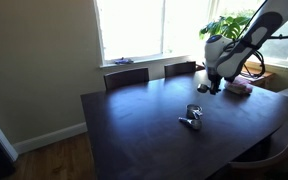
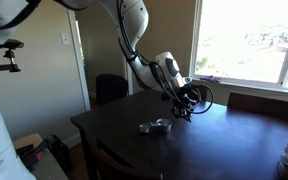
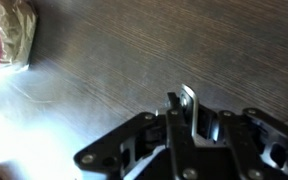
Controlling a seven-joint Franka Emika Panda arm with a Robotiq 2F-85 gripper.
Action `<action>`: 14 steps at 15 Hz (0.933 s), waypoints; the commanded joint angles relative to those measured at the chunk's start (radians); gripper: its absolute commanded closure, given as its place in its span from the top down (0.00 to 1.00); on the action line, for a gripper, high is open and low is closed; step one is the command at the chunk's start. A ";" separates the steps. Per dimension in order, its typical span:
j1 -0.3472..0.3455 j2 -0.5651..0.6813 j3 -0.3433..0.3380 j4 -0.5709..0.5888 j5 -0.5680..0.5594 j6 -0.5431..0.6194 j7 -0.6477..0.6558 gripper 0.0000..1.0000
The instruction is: Unstack the silver measuring cups
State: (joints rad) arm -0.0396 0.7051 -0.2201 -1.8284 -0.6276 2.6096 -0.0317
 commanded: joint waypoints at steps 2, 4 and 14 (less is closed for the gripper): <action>0.021 0.122 -0.043 0.114 0.069 -0.008 0.130 0.04; 0.035 0.181 -0.065 0.166 0.094 -0.022 0.165 0.04; 0.052 0.355 -0.097 0.341 0.206 -0.120 0.176 0.03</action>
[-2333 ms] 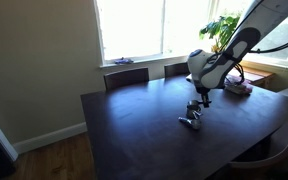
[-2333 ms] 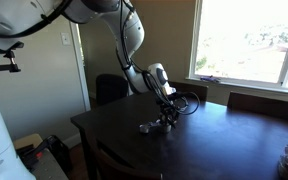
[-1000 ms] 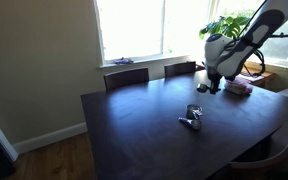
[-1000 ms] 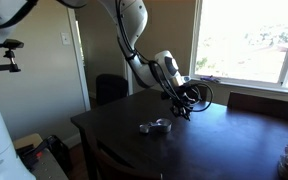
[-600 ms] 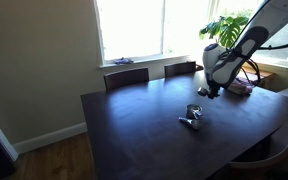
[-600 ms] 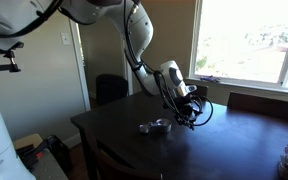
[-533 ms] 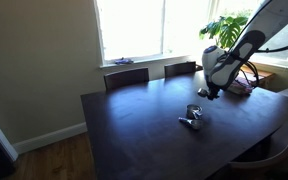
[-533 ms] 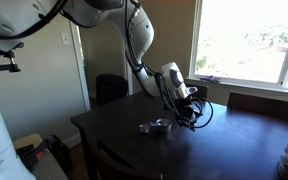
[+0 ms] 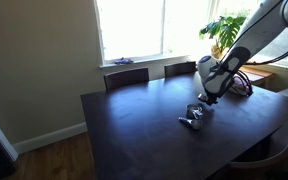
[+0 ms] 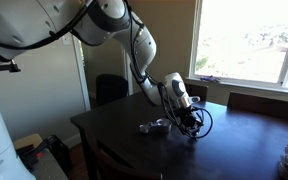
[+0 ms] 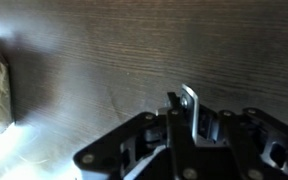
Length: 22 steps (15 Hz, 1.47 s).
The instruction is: Unstack the silver measuring cups
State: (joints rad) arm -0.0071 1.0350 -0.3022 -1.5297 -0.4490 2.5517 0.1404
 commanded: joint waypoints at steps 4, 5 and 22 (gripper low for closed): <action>0.021 0.042 -0.008 0.072 0.034 -0.109 -0.003 0.03; 0.023 0.041 -0.008 0.075 0.030 -0.115 -0.002 0.03; -0.027 -0.181 0.101 -0.097 0.057 -0.061 -0.199 1.00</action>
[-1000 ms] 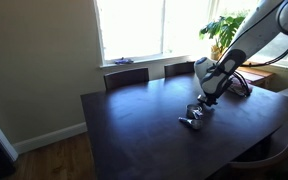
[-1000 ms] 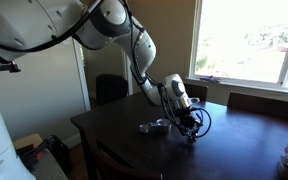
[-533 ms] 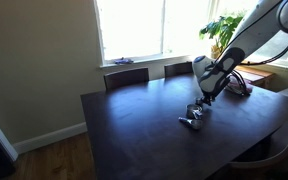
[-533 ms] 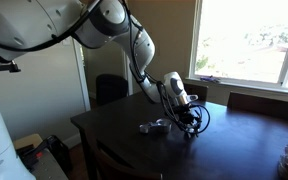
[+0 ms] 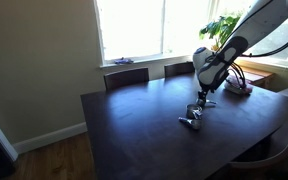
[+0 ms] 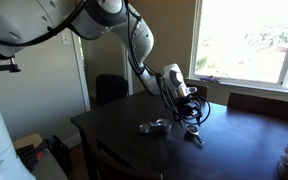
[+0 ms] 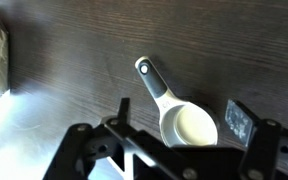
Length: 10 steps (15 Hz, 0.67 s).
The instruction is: Unstack the silver measuring cups
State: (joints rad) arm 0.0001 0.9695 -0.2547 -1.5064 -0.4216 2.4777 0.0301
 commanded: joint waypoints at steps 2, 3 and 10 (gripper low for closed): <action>-0.060 -0.160 0.097 -0.157 0.061 0.005 -0.159 1.00; -0.071 -0.181 0.117 -0.177 0.078 0.001 -0.185 1.00; -0.083 -0.299 0.189 -0.327 0.196 -0.034 -0.184 1.00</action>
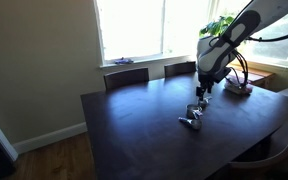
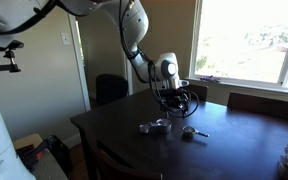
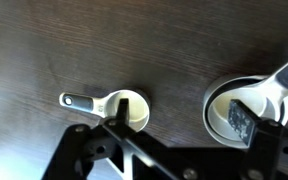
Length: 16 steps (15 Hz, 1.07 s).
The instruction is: Unstack the silver measuring cups
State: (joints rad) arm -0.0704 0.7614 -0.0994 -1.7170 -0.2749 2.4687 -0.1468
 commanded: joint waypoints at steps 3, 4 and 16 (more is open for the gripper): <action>-0.014 -0.117 0.060 -0.167 0.121 -0.049 0.015 1.00; -0.014 -0.126 0.068 -0.183 0.148 -0.055 0.023 1.00; 0.011 -0.100 0.077 -0.203 0.279 -0.028 0.148 1.00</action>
State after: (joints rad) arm -0.0620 0.6826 -0.0297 -1.8934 -0.0275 2.4377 -0.0297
